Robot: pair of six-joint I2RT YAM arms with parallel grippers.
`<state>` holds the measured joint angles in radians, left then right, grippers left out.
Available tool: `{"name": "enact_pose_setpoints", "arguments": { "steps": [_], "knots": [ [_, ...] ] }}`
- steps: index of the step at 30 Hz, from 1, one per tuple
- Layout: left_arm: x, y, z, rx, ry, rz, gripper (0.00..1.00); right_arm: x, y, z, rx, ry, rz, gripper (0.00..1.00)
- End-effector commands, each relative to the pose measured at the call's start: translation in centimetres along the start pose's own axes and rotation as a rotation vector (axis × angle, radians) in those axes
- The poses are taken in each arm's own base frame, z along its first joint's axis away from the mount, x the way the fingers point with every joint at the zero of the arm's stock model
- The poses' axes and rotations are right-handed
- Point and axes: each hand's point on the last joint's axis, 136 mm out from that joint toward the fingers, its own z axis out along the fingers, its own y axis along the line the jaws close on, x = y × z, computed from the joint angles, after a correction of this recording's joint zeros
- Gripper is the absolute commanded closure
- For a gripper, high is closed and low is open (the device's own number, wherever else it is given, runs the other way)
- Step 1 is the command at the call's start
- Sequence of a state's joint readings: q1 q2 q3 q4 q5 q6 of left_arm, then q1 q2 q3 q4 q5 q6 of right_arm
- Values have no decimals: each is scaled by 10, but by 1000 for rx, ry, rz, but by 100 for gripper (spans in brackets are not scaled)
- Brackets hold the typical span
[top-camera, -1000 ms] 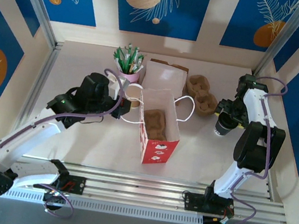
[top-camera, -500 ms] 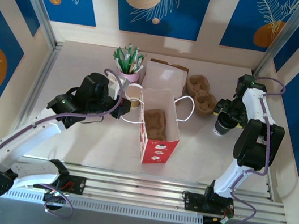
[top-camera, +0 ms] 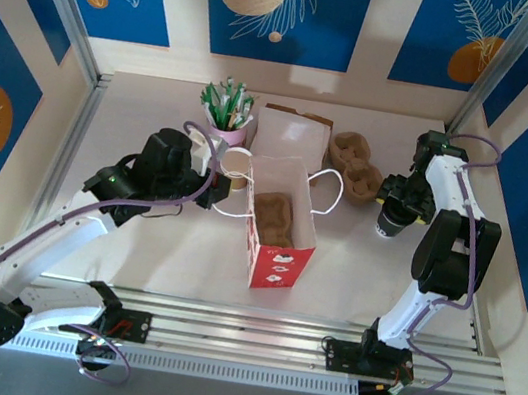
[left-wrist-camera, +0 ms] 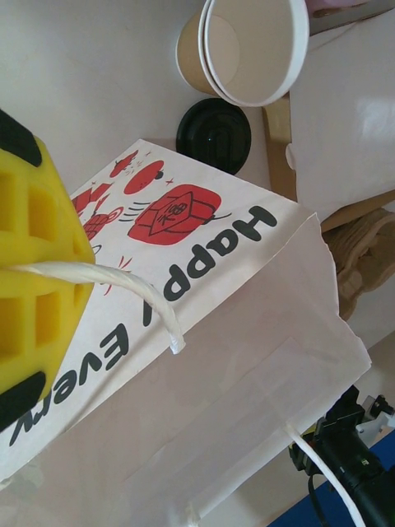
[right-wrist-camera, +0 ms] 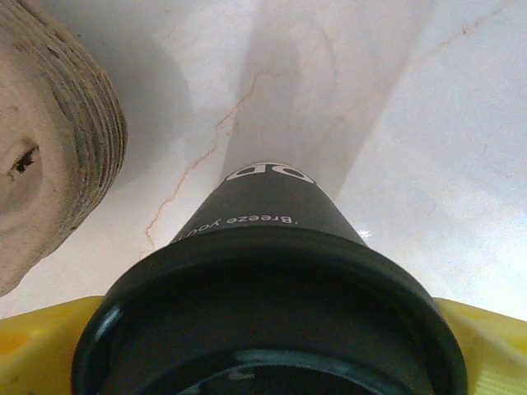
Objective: Pack the takeout coffee
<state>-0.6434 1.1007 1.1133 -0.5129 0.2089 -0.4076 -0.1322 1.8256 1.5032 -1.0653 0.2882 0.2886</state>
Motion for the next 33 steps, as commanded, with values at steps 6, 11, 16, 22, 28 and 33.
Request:
{"name": "enact_pose_setpoints", "arguments": {
  "steps": [6,11,16,22,28,33],
  "knots": [
    [-2,0,-5,13,-18,31,100,11,-4,-3,22,23,-8,10],
    [-2,0,-6,13,-19,33,100,12,-6,-21,-8,-23,13,11],
    [-2,-1,-4,19,-16,29,100,16,-3,-33,-38,-52,16,12],
    [-1,-1,-3,24,-14,29,100,21,0,-59,-68,-109,15,13],
    [0,0,-2,29,-11,26,100,33,11,-107,-141,-231,-5,15],
    [0,-1,-1,37,-11,25,100,52,21,-148,-184,-318,-54,16]
  ]
}}
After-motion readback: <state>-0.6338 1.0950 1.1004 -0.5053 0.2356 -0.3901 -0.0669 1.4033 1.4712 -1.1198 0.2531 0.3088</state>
